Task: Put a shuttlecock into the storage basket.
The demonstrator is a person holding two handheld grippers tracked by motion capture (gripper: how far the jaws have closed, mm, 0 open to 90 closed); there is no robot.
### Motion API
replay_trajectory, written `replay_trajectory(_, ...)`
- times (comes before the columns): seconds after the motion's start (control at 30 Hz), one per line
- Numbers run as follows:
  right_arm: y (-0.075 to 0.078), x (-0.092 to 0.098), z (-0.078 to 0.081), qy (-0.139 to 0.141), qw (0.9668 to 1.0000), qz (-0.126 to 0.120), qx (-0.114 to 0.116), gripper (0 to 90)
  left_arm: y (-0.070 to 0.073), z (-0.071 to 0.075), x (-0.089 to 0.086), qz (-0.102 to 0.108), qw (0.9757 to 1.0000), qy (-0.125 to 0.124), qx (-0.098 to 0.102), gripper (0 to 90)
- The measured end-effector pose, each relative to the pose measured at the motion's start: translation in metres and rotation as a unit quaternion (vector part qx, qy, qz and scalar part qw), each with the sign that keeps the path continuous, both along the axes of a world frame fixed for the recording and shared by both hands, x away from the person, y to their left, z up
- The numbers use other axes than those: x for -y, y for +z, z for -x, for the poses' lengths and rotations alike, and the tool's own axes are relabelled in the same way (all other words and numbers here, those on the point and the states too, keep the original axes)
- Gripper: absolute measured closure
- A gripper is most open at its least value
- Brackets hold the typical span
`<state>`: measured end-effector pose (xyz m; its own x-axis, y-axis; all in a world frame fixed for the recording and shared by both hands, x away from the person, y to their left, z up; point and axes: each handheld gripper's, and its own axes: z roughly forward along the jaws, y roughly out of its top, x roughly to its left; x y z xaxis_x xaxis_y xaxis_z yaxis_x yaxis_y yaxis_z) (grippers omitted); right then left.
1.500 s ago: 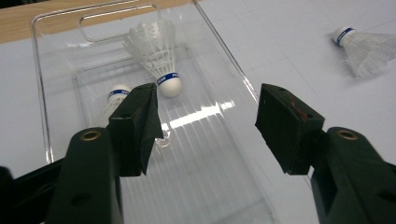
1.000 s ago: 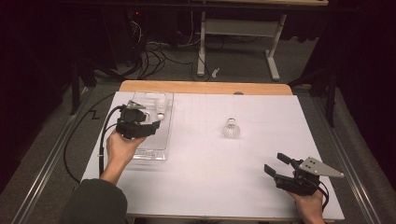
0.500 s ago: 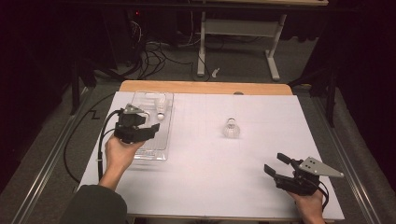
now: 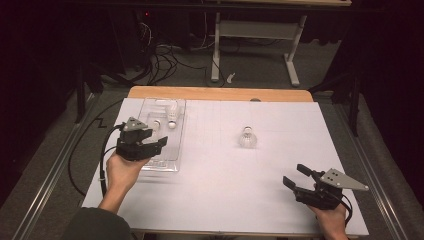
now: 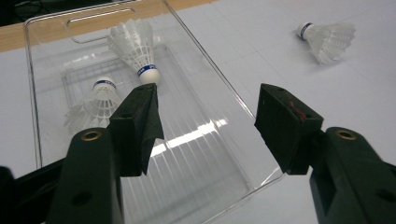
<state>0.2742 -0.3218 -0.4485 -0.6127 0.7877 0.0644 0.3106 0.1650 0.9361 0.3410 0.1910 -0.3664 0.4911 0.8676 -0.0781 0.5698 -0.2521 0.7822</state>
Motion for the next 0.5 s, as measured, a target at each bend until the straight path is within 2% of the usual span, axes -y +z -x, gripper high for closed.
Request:
replay_trajectory(0.3,0.0,0.0,0.0,0.0,1.0,0.001,0.0,28.9,-0.002,0.01,-0.008,0.017,0.9998,0.0,0.011,39.9)
replay_trajectory(0.5,0.0,0.0,-0.001,0.0,1.0,0.002,-0.001,28.9,-0.004,0.017,-0.007,0.021,0.9995,-0.014,0.02,38.5)
